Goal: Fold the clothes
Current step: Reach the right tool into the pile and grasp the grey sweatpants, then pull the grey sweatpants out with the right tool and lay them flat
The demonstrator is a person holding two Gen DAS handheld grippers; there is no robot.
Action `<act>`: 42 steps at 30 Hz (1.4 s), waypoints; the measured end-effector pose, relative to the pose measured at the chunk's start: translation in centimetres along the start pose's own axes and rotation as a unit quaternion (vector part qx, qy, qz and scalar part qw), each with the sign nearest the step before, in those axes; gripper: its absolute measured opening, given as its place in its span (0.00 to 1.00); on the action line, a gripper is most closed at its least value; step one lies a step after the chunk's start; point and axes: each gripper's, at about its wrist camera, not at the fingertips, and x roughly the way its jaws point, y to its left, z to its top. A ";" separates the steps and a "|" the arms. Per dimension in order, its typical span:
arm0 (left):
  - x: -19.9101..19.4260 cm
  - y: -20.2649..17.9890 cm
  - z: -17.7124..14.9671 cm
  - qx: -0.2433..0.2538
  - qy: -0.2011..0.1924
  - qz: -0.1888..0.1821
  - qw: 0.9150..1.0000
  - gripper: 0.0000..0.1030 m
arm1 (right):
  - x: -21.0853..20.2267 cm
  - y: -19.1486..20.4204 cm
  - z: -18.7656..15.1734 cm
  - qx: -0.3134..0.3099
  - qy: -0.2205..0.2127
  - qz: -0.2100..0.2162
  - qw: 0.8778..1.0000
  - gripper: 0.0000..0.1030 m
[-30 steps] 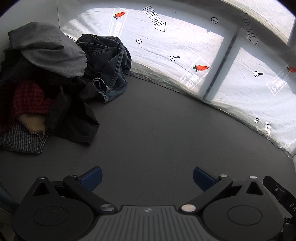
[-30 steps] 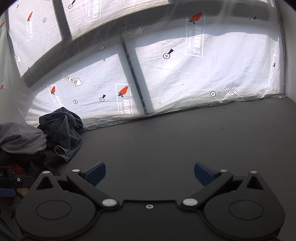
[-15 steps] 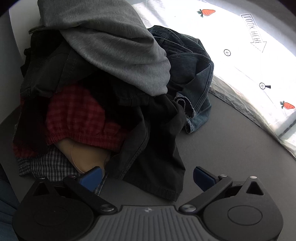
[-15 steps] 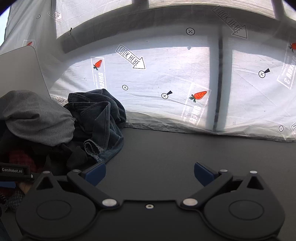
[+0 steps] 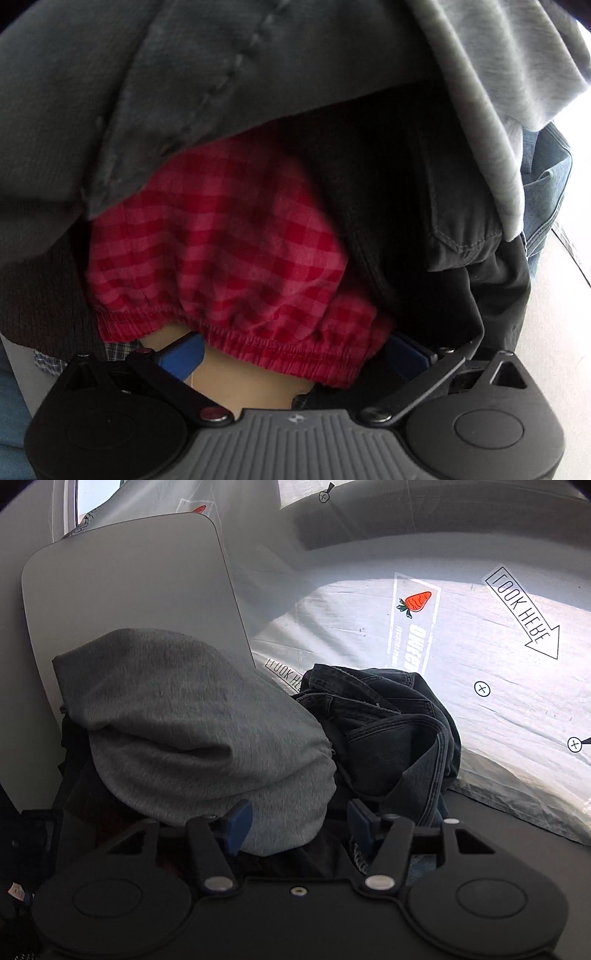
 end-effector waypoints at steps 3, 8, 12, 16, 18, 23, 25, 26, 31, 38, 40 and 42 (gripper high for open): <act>0.8 0.2 0.6 -0.001 0.006 0.003 1.000 1.00 | 2.2 1.9 1.7 -0.047 -0.014 0.024 0.999 0.54; 1.5 0.7 1.1 0.000 0.015 -0.002 1.000 1.00 | 4.9 4.6 2.0 -0.135 -0.012 0.019 0.991 0.54; 1.6 1.1 1.3 0.000 0.019 -0.003 1.000 1.00 | 5.9 5.9 1.4 -0.165 -0.005 0.030 0.986 0.54; 1.4 1.3 1.5 0.003 0.019 -0.004 1.000 1.00 | 6.3 6.4 1.2 -0.162 0.006 0.051 0.985 0.37; 0.9 1.4 1.6 0.005 0.017 -0.008 1.000 1.00 | 5.9 6.3 1.2 -0.145 0.002 0.054 0.988 0.16; -1.0 2.8 1.4 -0.022 0.015 -0.033 0.999 1.00 | 3.7 6.2 0.9 -0.126 -0.038 0.009 0.991 0.03; -2.1 3.3 1.0 -0.031 0.006 -0.042 0.999 1.00 | 2.2 6.0 1.1 -0.126 -0.062 -0.027 0.990 0.03; -2.6 3.5 0.9 -0.034 0.002 -0.046 0.998 1.00 | 1.5 5.8 1.3 -0.124 -0.073 -0.045 0.989 0.01; -6.7 3.0 -0.6 -0.014 -0.031 -0.039 0.999 1.00 | -2.7 4.6 1.1 -0.139 -0.123 -0.134 0.973 0.01; -12.6 0.3 -4.6 0.023 -0.068 -0.053 0.996 1.00 | -12.1 -0.3 -0.5 -0.113 -0.181 -0.236 0.948 0.01; -14.0 -2.3 -6.6 0.040 -0.078 -0.061 0.994 1.00 | -16.0 -2.7 -1.6 -0.099 -0.194 -0.276 0.936 0.01; -15.5 -4.9 -9.6 0.054 -0.086 -0.072 0.992 1.00 | -20.2 -5.9 -2.9 -0.091 -0.208 -0.332 0.916 0.01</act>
